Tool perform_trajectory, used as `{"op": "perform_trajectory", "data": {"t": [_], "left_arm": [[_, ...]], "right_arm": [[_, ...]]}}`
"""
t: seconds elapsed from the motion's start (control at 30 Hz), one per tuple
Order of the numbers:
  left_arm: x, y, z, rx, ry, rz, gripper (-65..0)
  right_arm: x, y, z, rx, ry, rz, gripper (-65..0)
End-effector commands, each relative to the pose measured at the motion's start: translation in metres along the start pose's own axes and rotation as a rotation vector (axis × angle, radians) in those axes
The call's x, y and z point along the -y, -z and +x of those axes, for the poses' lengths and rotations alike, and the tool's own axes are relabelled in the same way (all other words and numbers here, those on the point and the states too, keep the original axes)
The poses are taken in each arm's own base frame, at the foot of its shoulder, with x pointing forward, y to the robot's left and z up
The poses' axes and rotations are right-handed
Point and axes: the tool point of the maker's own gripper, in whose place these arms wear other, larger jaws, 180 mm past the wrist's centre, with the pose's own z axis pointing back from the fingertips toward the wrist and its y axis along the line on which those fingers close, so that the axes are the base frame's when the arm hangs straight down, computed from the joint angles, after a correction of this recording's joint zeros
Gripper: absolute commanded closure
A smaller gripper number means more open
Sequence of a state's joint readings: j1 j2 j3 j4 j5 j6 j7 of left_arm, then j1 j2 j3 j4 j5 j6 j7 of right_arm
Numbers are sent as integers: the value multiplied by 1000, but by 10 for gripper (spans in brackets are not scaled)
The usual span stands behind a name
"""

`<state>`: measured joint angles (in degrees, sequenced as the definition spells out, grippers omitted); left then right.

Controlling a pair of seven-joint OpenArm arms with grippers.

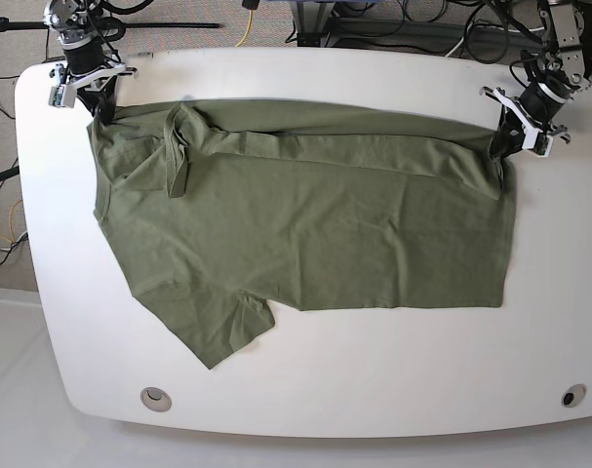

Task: Fold the T-shirt properly
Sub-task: 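Keep pulling the folded strip with both grippers to the table edge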

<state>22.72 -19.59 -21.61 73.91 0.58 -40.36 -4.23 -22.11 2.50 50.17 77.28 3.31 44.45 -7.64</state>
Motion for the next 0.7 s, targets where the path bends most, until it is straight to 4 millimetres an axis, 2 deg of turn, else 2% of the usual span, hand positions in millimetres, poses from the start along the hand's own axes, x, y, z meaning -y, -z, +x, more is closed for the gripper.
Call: {"op": "perform_trajectory", "data": {"t": [0.0,0.37,0.67], "left_arm": [[1,-107,-192,-1104,125,1,0],[16,-123,-222,-1144,61,-44,0],[21,-129,-231,-1150,44,-57,0]], "right_arm": [[18,-31,-108,-524,-112,-105,0],[28,-36,-109,-527,-103,-134,0],[27,-35,-108,-525,-106,-132,0]]}}
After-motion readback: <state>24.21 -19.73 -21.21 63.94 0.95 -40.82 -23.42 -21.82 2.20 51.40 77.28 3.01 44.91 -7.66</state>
